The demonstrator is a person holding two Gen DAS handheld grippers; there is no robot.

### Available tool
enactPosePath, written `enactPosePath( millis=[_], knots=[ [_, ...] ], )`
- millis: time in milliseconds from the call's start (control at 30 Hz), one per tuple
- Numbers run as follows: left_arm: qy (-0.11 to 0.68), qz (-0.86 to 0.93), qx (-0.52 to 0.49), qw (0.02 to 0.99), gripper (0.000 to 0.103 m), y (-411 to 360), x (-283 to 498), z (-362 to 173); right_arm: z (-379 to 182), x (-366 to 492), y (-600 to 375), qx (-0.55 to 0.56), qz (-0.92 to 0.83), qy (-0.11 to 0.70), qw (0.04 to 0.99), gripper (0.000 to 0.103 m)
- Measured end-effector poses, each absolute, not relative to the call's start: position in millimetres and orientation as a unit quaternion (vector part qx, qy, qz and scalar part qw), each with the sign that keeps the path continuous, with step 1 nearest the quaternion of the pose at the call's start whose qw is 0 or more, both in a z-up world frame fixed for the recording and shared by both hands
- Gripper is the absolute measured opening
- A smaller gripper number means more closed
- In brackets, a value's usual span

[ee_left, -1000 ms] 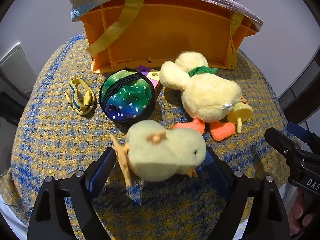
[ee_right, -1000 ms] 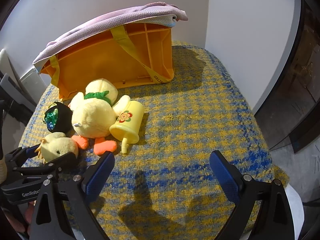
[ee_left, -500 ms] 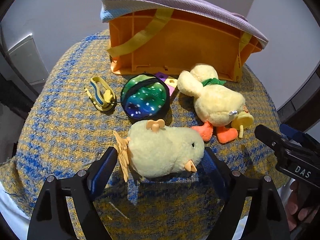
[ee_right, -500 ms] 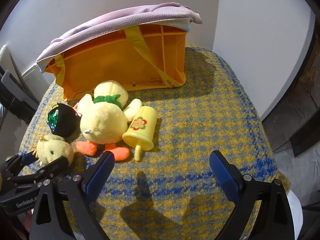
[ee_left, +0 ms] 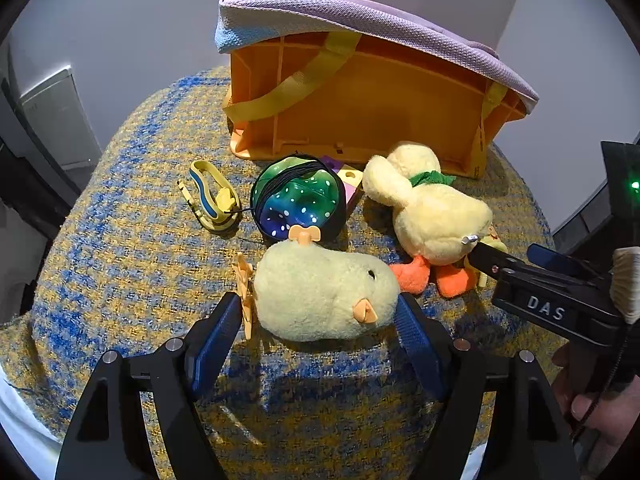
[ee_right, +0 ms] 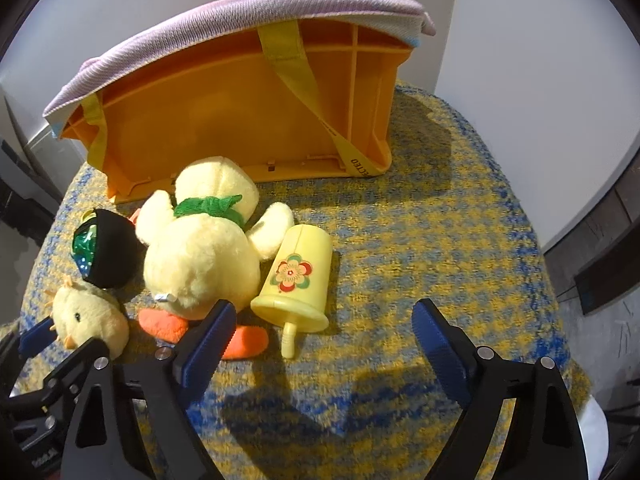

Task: Organize objects
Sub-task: 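Grasp the yellow cup with the right tool while the left tool grasps the yellow chick, then lift the chick and yellow cup with both tools over the basket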

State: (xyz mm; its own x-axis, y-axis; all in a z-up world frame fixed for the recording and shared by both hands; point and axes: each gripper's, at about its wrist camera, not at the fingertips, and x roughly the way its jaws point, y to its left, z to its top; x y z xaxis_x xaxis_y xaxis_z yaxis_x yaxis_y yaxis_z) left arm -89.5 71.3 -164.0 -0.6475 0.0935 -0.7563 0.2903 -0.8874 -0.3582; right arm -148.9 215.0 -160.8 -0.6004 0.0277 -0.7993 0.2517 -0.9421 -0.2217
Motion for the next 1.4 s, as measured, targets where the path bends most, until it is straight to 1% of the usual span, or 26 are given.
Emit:
enactPosePath(
  millis=[133,200,233,267,300,333,367,667,1033,1400],
  knots=[
    [0.229,-0.878,0.417,0.056,0.078,72.0,-91.4,-165.2,-167.4,-156.7,215.2,0.452,-0.877,0.151,0.062,0.083],
    [0.231,-0.877,0.417,0.057,0.079,71.4,-94.1,-166.8,-170.4,-159.9,216.5,0.457,-0.875,0.146,0.064,0.077],
    [0.232,-0.877,0.417,0.057,0.079,71.6,-94.5,-167.4,-171.7,-161.3,217.4,0.460,-0.874,0.142,0.067,0.072],
    [0.232,-0.877,0.417,0.058,0.079,71.8,-95.2,-167.8,-173.7,-162.9,218.7,0.466,-0.871,0.137,0.070,0.063],
    [0.232,-0.877,0.416,0.058,0.079,71.8,-95.5,-168.0,-175.3,-163.9,219.7,0.470,-0.869,0.135,0.072,0.057],
    [0.232,-0.878,0.415,0.058,0.079,72.3,-95.0,-168.2,-176.6,-164.7,221.2,0.472,-0.868,0.134,0.071,0.046],
    [0.233,-0.878,0.414,0.057,0.079,72.3,-95.0,-168.3,-175.9,-164.4,222.5,0.469,-0.870,0.135,0.069,0.041],
    [0.235,-0.880,0.410,0.055,0.075,72.1,-90.8,-163.3,-164.3,-155.3,226.8,0.456,-0.877,0.133,0.078,0.040],
    [0.228,-0.888,0.397,0.048,0.074,77.4,-82.3,-147.3,-153.7,-146.2,232.1,0.446,-0.882,0.132,0.079,0.040],
    [0.215,-0.901,0.372,0.053,0.074,79.9,-74.8,-121.2,-128.9,-136.6,235.7,0.421,-0.893,0.129,0.091,0.039]
  ],
)
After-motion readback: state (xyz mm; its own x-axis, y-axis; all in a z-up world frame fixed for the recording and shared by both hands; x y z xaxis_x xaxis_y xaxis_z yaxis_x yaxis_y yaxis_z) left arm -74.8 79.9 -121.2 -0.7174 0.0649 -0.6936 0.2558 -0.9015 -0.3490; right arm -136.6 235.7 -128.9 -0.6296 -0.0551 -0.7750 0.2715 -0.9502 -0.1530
